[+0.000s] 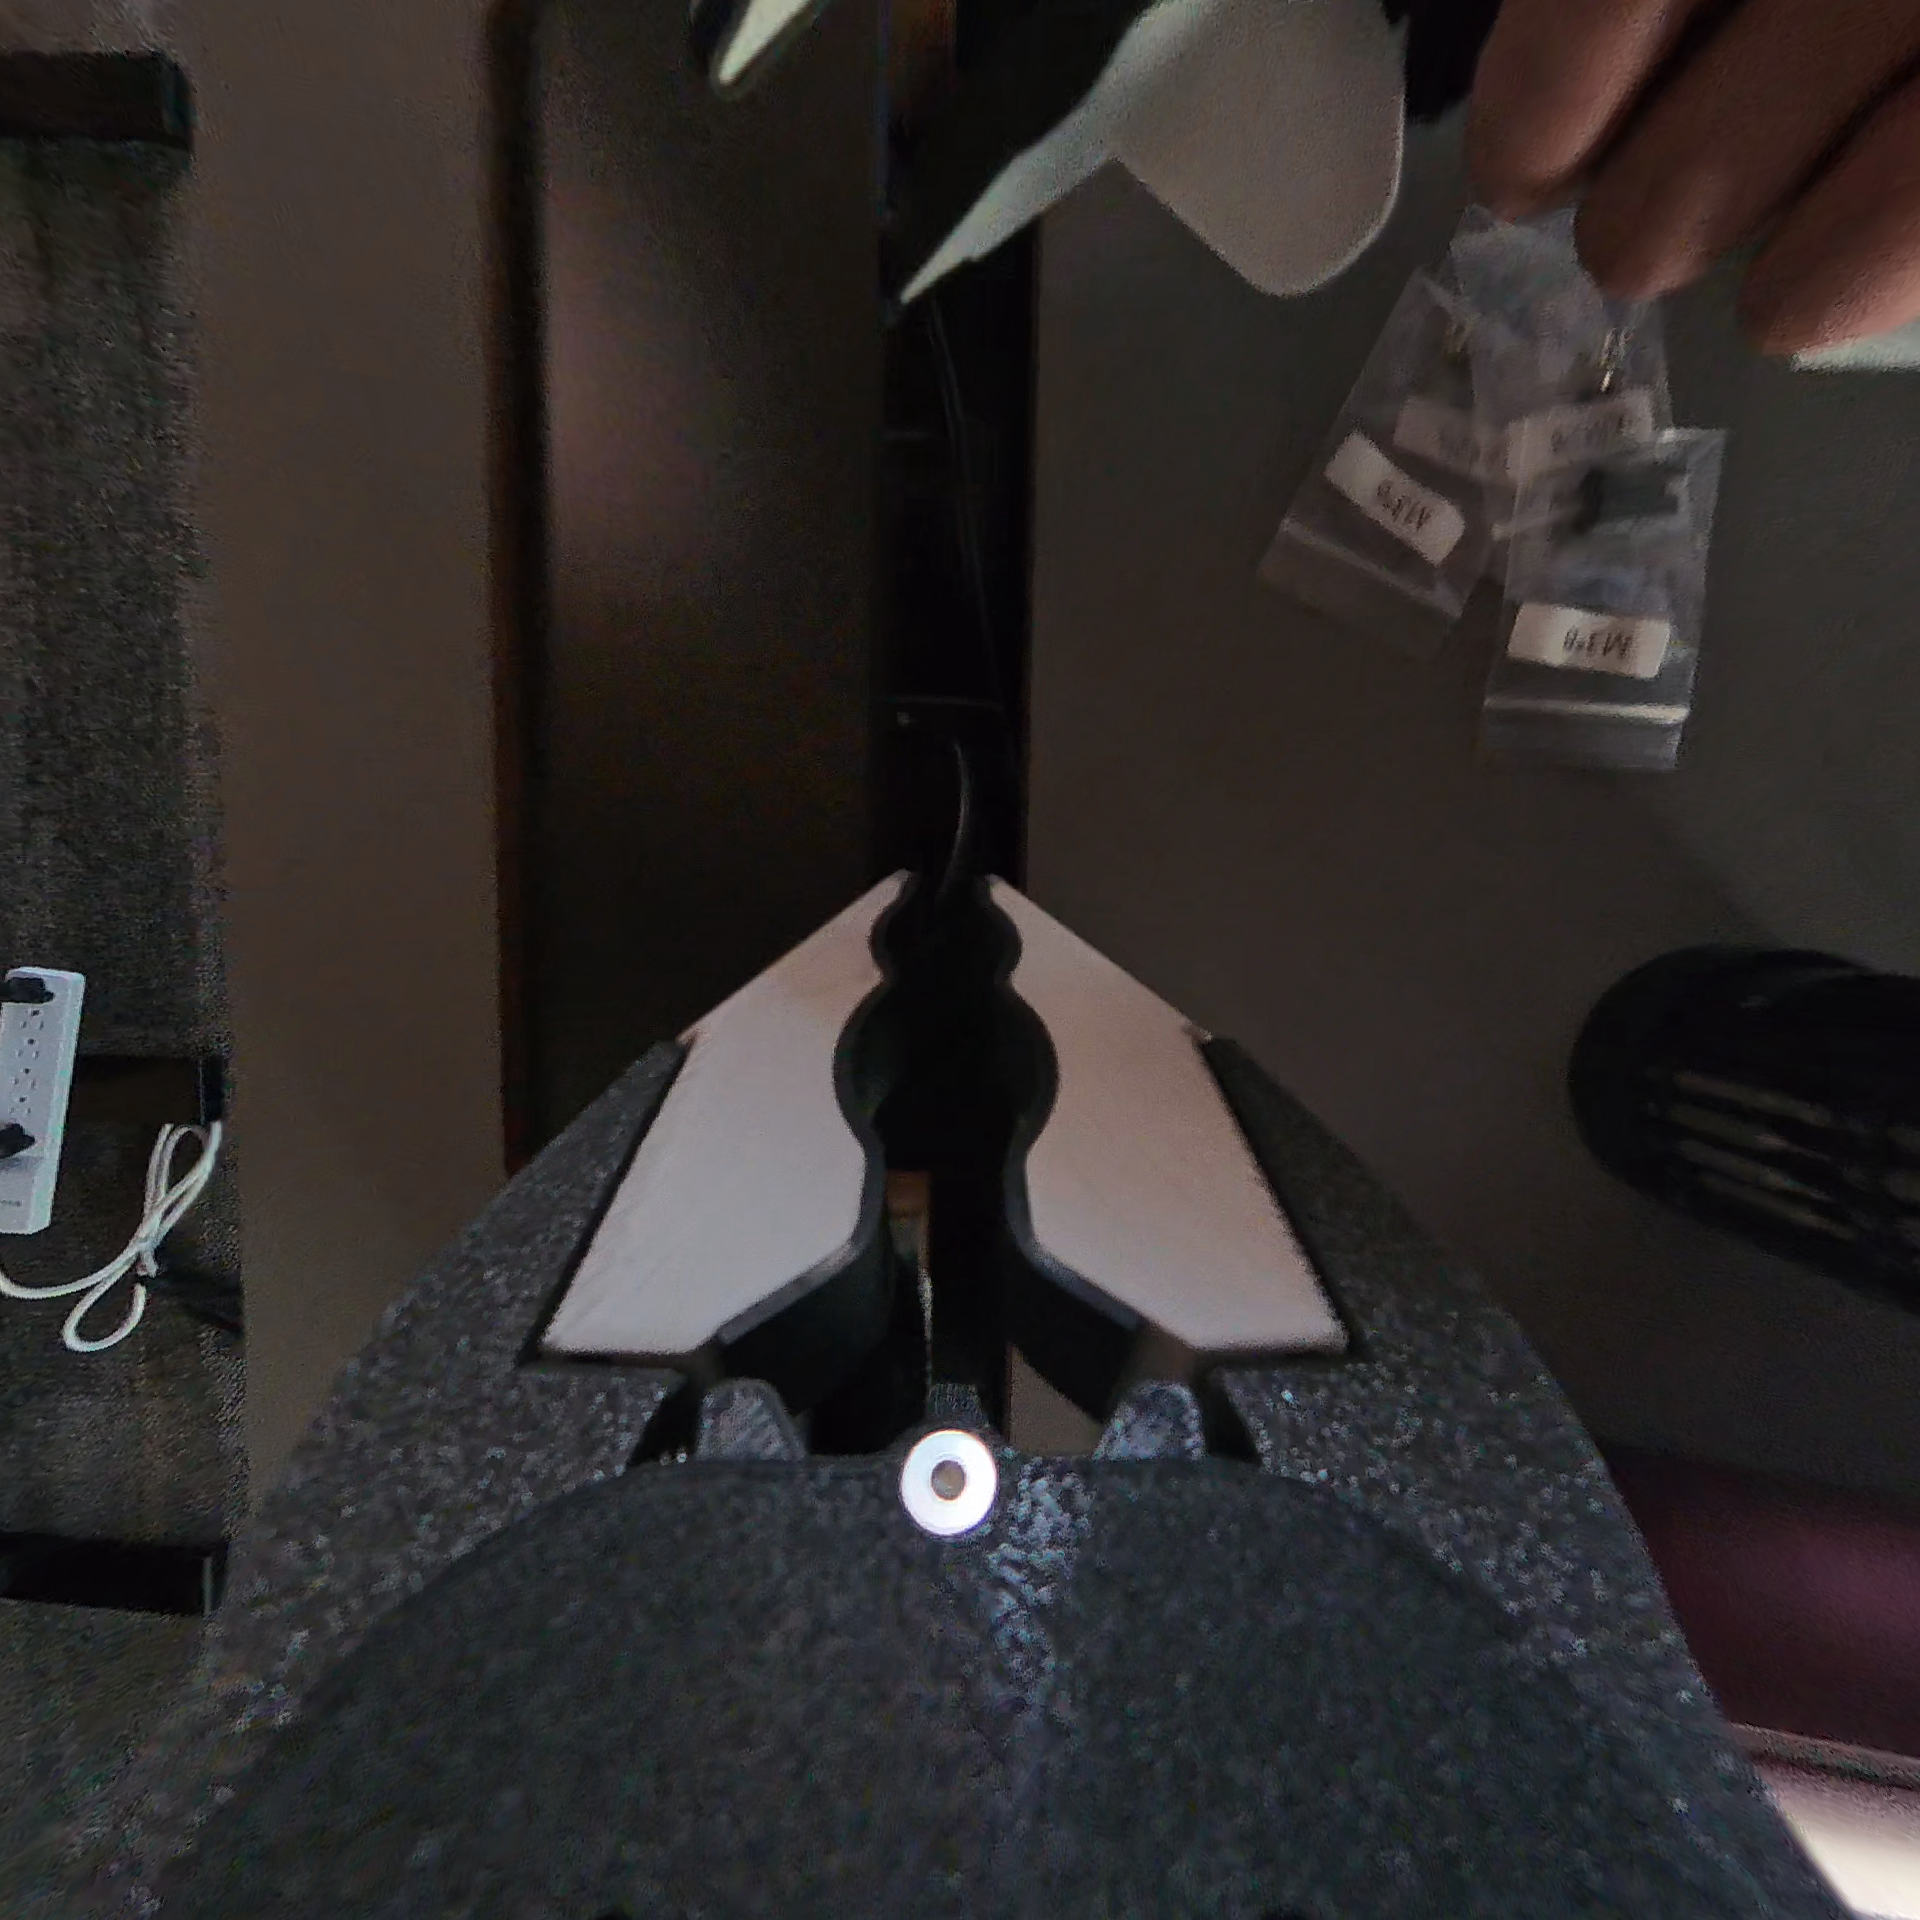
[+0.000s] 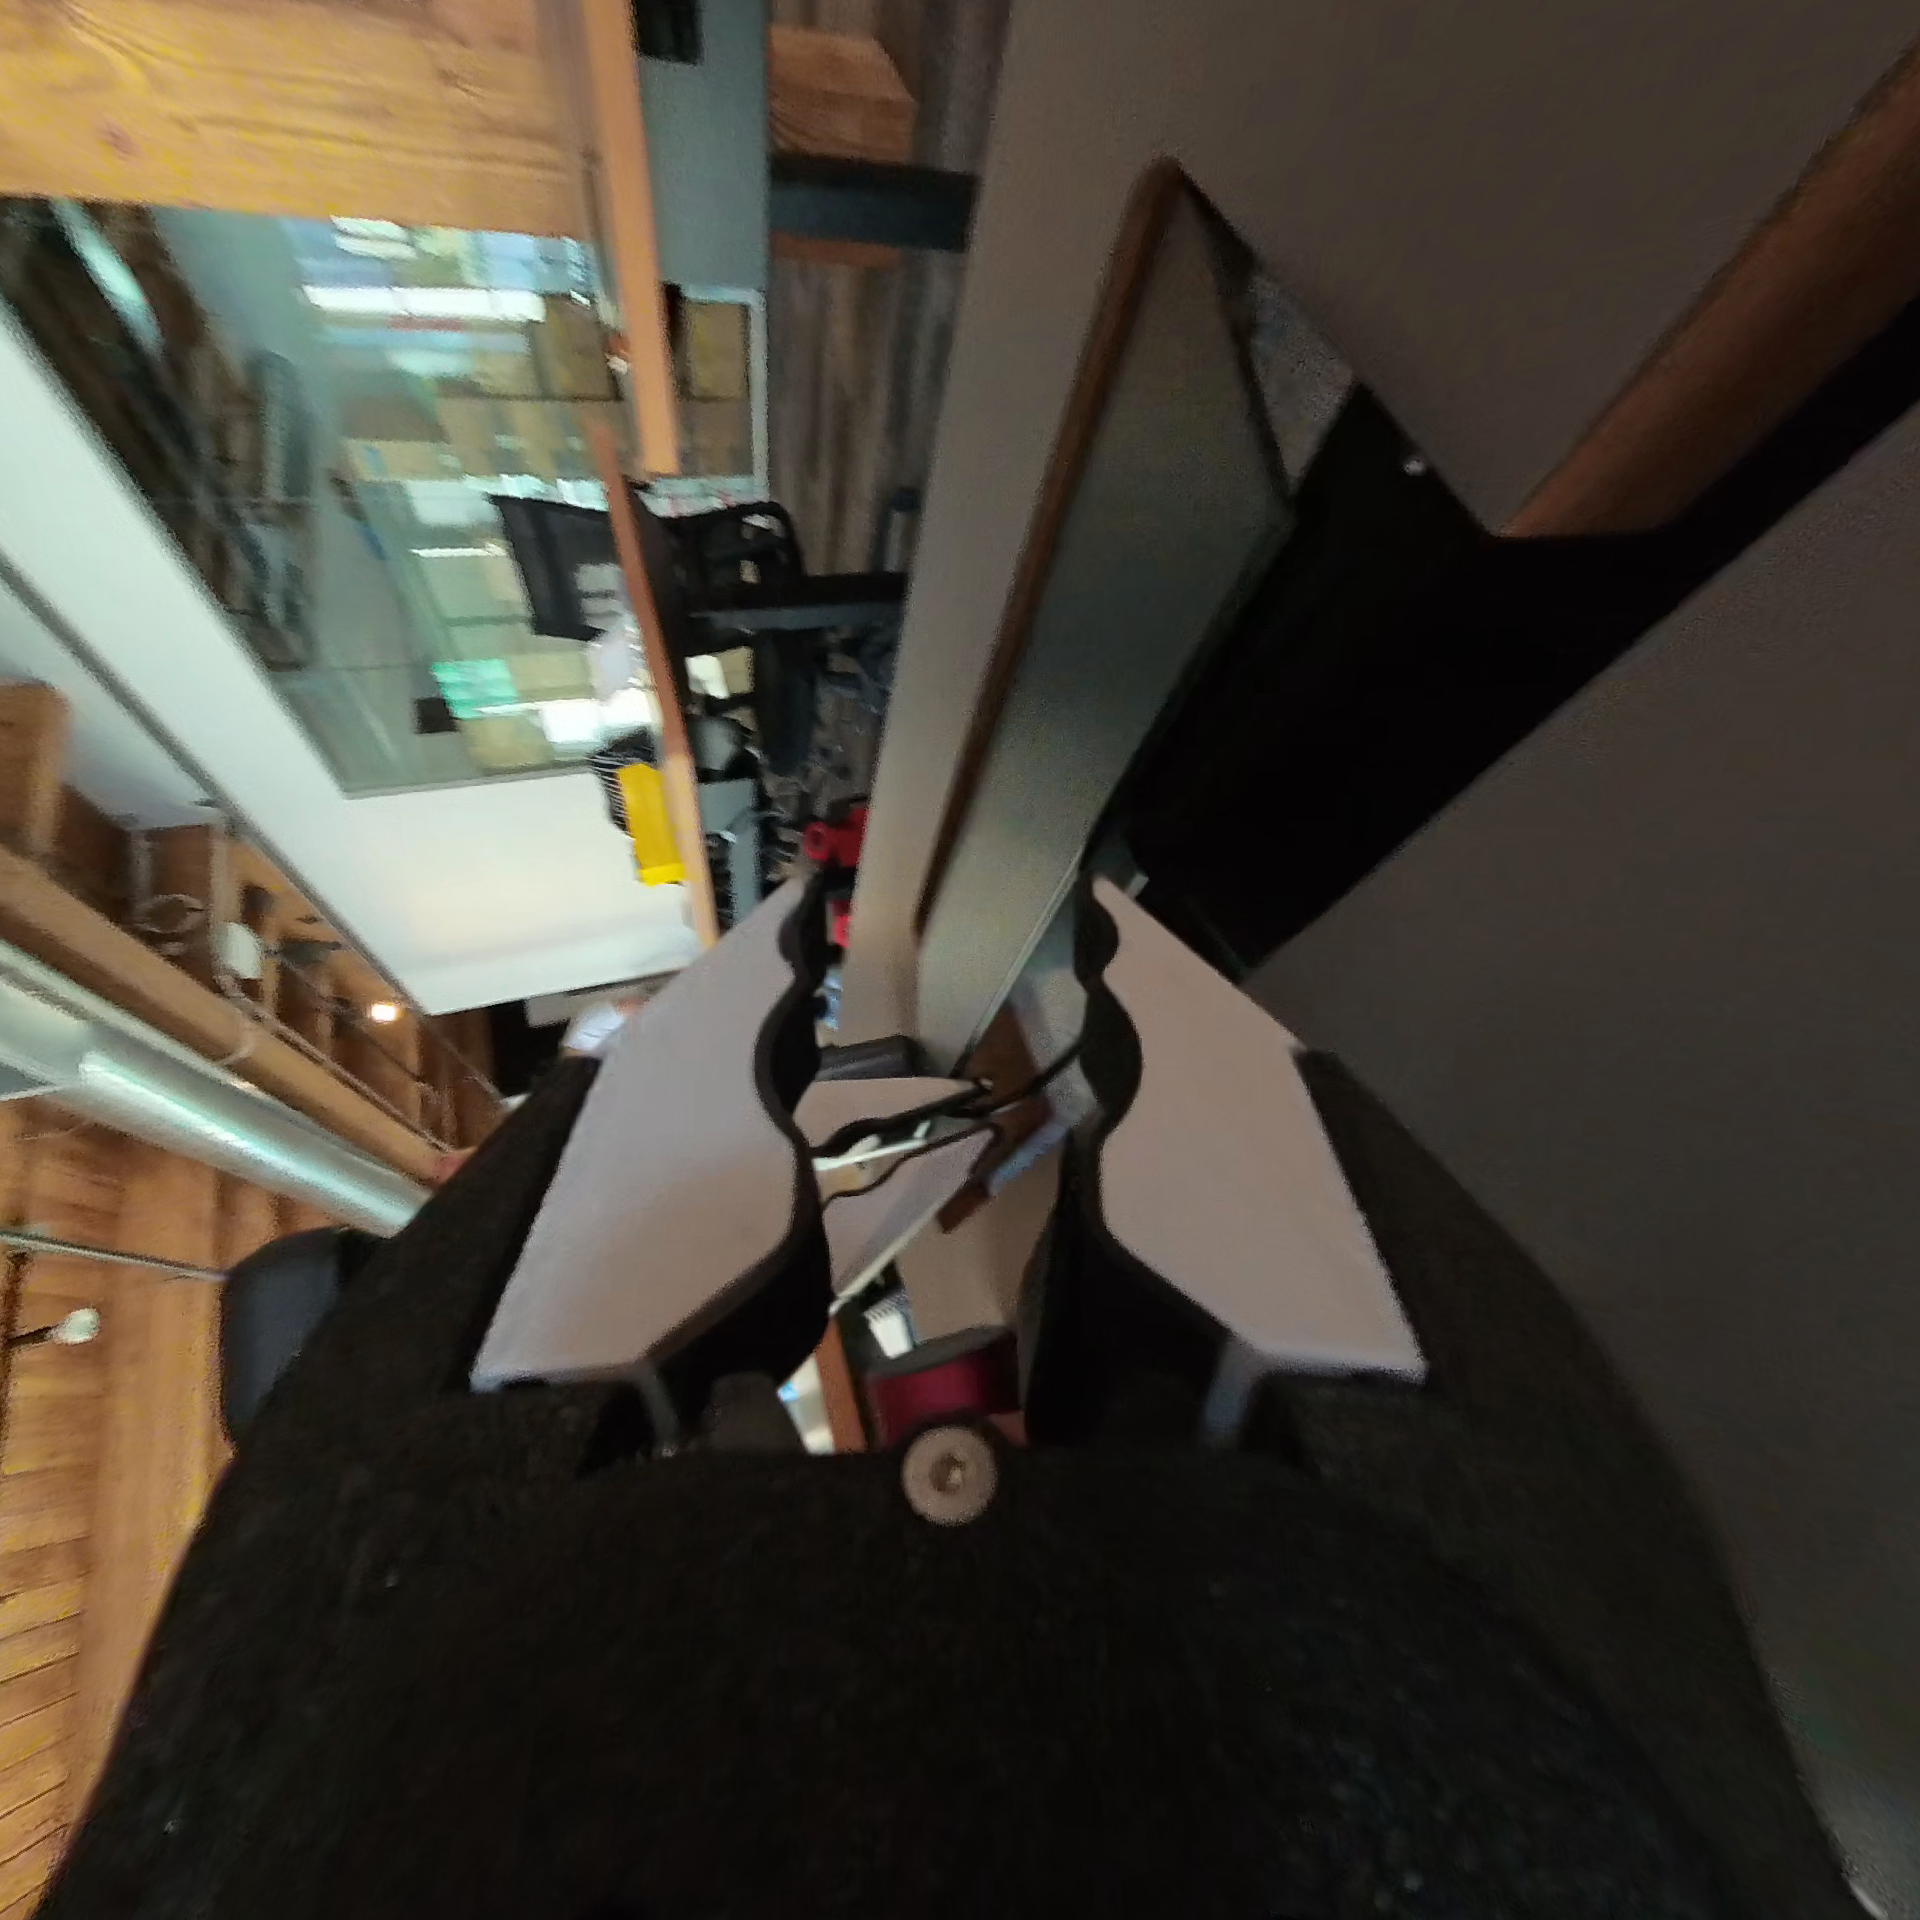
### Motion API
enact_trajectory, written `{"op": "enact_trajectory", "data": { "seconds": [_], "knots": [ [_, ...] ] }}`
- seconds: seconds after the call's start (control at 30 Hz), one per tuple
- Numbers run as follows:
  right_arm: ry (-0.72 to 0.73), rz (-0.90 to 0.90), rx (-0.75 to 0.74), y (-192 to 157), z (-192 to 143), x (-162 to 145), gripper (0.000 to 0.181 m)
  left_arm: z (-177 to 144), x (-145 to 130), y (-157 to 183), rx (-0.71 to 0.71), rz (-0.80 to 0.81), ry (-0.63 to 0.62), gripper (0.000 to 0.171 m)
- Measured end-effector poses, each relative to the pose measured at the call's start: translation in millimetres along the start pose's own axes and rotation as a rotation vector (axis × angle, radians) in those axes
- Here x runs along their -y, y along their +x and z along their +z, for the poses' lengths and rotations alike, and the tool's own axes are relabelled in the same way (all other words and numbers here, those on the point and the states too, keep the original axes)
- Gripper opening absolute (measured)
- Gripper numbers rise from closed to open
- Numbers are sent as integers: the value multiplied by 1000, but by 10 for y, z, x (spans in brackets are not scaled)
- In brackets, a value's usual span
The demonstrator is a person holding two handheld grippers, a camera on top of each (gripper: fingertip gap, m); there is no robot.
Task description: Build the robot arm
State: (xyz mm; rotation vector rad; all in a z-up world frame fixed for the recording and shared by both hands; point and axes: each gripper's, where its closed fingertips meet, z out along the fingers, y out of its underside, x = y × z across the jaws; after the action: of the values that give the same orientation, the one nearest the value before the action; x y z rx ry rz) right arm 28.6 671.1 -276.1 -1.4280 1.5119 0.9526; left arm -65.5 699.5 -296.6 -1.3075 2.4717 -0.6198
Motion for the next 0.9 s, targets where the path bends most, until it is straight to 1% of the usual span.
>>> {"op": "enact_trajectory", "data": {
  "seconds": [0.03, 0.1, 0.2, 0.3, 0.37, 0.4, 0.43, 0.47, 0.5, 0.57, 0.6, 0.63, 0.7, 0.73, 0.8, 0.83, 0.9],
  "knots": [
    [19, 2, 39, -77, -6, 19, 45, -48, 41, -17, 11, -16, 25, 13],
    [24, -21, 67, -200, 13, 61, 44, -165, 124, -16, 21, -46, 77, 16],
    [20, -97, 80, -393, 98, 137, 45, -367, 186, 9, 53, -110, 157, 21],
    [9, -129, 73, -488, 233, 246, 38, -540, 108, 28, 85, -188, 206, 24],
    [-24, -162, 47, -465, 287, 275, 26, -611, -9, -24, 137, -210, 200, 25],
    [-35, -158, 50, -459, 292, 278, 24, -664, -57, -97, 186, -189, 197, 25],
    [-36, -136, 64, -464, 290, 281, 24, -747, -111, -243, 262, -155, 188, 25],
    [-36, -122, 77, -471, 288, 277, 25, -847, -156, -415, 329, -124, 185, 34],
    [-42, -124, 86, -479, 288, 263, 27, -939, -171, -563, 351, -111, 196, 45],
    [-46, -129, 83, -481, 298, 258, 27, -1073, -143, -794, 293, -122, 250, 65],
    [-49, -132, 81, -485, 310, 258, 27, -1071, -143, -889, 232, -136, 260, 83],
    [-50, -139, 79, -487, 325, 259, 27, -1007, -173, -978, 155, -160, 241, 97],
    [-50, -142, 74, -485, 348, 254, 26, -829, -214, -1122, 0, -219, 199, 102],
    [-47, -139, 77, -494, 357, 250, 26, -784, -171, -1146, -80, -243, 204, 105],
    [-67, -151, 80, -505, 382, 194, 26, -803, -7, -1265, -195, -312, 283, 98],
    [-78, -158, 79, -502, 397, 165, 26, -804, 28, -1333, -251, -362, 304, 98],
    [-93, -153, 82, -495, 419, 131, 26, -719, 0, -1437, -333, -476, 292, 99]
  ]
}}
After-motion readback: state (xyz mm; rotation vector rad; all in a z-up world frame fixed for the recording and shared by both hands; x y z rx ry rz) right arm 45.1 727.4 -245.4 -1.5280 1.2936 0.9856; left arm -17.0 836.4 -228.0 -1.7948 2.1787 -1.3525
